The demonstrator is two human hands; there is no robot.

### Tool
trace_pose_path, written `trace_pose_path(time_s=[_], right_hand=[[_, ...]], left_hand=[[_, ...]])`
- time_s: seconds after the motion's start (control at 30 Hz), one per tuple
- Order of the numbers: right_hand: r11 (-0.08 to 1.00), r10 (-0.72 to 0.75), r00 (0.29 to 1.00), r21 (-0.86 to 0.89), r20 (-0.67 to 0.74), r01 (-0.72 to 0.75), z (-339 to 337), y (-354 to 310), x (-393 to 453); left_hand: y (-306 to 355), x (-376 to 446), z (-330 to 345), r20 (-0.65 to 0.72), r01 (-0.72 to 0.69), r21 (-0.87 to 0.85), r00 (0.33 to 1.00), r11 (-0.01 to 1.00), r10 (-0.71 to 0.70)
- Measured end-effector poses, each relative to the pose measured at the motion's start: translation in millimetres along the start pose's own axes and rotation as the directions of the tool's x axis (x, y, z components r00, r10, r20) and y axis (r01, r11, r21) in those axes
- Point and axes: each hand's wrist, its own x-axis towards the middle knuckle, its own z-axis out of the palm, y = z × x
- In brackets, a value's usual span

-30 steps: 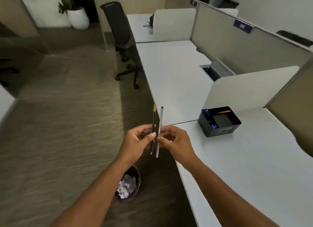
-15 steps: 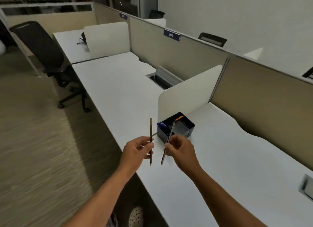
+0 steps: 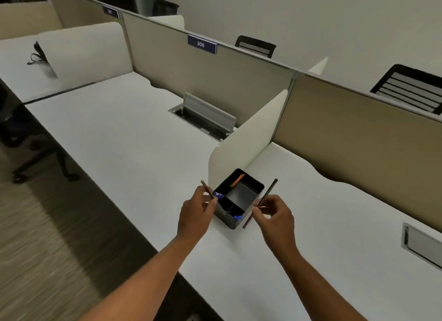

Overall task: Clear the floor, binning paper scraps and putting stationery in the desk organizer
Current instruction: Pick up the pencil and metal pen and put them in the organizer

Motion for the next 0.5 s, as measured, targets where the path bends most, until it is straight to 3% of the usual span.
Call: trace_pose_path(time_s=[0.17,0.3,0.5], right_hand=[[0.999,-0.008,1.000,0.046,-0.001,0.008,1.9,3.2,6.2],[0.998,-0.029,1.000,0.061,-0.003,0.030,7.1,1.3,13.9],[0.997,-0.013,1.000,0.079,-0.021,0.014,16.2,2.7,20.2]], left_hand=[[-14.6,23.3,25.8,0.000,-0.002,-0.001,1.000,1.000,0.002],[-26.4,34.8,39.3,0.082,0.117,-0.051,0.990,0.992,-0.113],[-41.1,40.3,44.0,0.175,0.098,0.174,0.976,0.980,-0.128]])
